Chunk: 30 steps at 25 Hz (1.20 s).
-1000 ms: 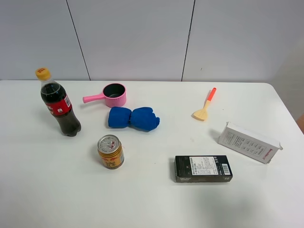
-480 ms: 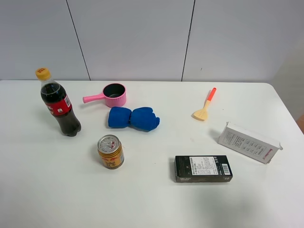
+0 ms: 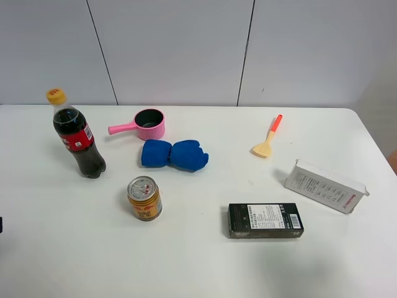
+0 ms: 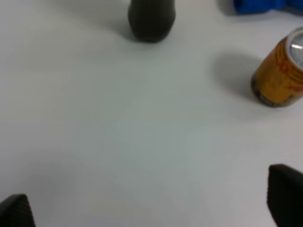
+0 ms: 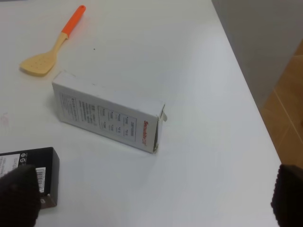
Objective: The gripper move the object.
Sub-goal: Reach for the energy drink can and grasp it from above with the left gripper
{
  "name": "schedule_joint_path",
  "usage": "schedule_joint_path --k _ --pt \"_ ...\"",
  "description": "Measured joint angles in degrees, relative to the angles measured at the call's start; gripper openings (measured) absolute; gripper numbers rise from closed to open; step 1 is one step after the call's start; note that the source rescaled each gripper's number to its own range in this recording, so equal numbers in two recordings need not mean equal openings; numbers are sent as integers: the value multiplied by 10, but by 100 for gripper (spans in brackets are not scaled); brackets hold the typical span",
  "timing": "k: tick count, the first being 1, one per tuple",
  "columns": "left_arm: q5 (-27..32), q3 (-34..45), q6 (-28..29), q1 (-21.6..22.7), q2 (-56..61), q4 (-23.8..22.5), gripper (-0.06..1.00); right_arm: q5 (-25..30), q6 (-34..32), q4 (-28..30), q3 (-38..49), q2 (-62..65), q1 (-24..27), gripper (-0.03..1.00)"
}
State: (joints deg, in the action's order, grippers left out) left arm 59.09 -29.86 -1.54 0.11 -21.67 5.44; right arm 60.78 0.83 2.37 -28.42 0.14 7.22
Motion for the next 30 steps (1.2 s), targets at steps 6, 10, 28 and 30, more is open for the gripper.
schedule_joint_path --k 6,10,28,30 --pt "-98 -8 -27 0 -121 69 100 0 0 0 0 0 0 100" --pt "-135 -8 -69 0 -199 118 100 0 0 0 0 0 0 100" --pt "-237 -8 -226 -117 -440 244 84 0 0 0 0 0 0 100" --pt "-260 -8 -226 -130 -456 243 81 0 0 0 0 0 0 100"
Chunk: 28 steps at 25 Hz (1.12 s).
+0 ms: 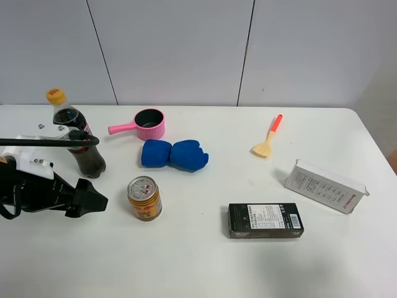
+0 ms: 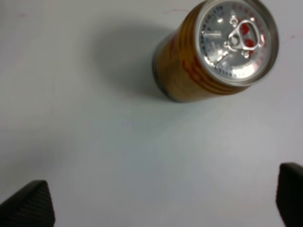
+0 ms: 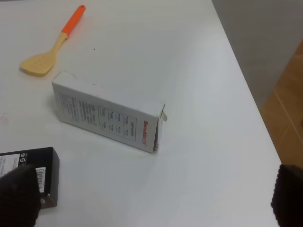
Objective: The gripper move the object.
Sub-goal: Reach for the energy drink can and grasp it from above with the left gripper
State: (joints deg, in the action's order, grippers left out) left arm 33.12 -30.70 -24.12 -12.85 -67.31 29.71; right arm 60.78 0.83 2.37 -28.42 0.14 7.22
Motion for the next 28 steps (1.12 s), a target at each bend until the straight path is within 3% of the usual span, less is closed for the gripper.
schedule_joint_path --k 5,10,17,19,22,28 --pt "-46 -19 -1 -34 -39 12 80 0 0 0 0 0 0 100" --pt "-119 -57 -1 -100 -65 54 80 0 0 0 0 0 0 100" --pt "-120 -126 3 -158 -146 128 80 0 0 0 0 0 0 100" --pt "-97 -140 1 -169 -175 112 80 0 0 0 0 0 0 100" --pt "-69 -146 1 -174 -215 52 80 0 0 0 0 0 0 100" --pt "-74 -148 38 -175 -229 -60 79 0 0 0 0 0 0 100"
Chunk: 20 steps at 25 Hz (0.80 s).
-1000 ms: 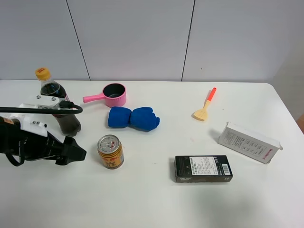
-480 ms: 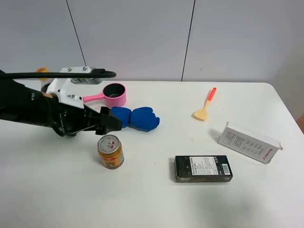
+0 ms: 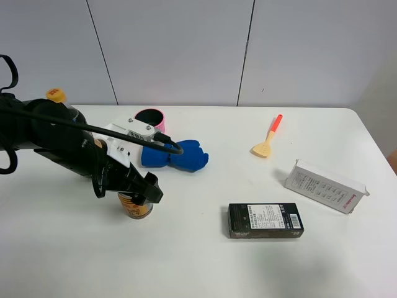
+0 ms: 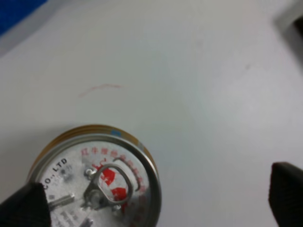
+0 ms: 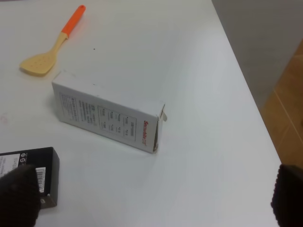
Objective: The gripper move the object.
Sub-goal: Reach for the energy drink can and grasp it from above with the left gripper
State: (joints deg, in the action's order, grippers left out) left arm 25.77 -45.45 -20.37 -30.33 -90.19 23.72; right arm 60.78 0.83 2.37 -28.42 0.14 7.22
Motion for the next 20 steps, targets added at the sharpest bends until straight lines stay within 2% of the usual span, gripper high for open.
schedule_joint_path --k 4,9,13,15,20 --pt "1 -4 24 0 -1 -13 79 0 0 0 0 0 0 100" --pt "34 -38 27 0 7 21 79 0 0 0 0 0 0 100" --pt "47 -75 27 0 29 25 79 0 0 0 0 0 0 100" --pt "48 -80 27 0 32 10 79 0 0 0 0 0 0 100" --pt "63 -80 40 7 25 -75 79 0 0 0 0 0 0 100"
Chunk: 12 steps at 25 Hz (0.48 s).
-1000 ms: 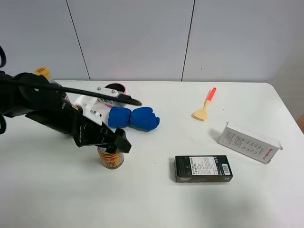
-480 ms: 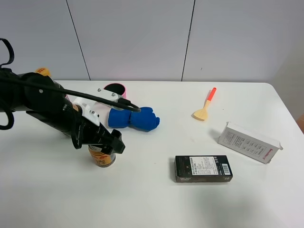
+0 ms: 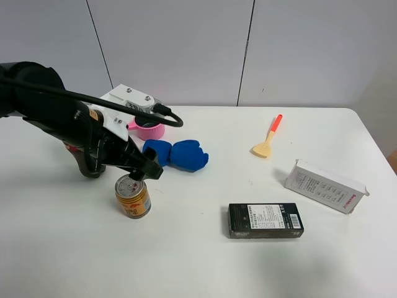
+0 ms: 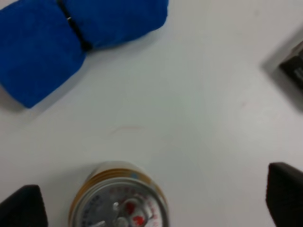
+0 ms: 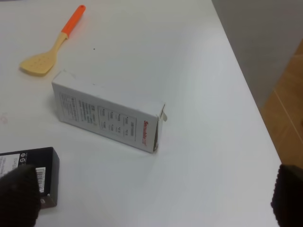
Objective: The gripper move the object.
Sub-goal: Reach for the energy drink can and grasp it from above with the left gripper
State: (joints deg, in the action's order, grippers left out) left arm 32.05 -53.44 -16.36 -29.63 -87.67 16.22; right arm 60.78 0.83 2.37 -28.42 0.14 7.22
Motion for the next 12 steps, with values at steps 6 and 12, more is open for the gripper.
schedule_joint_path --k 6,12 --pt "3 0 9 18 -9 -48 78 0 0 0 0 0 0 100" --pt "35 0 9 18 -14 -52 78 0 0 0 0 0 0 100"
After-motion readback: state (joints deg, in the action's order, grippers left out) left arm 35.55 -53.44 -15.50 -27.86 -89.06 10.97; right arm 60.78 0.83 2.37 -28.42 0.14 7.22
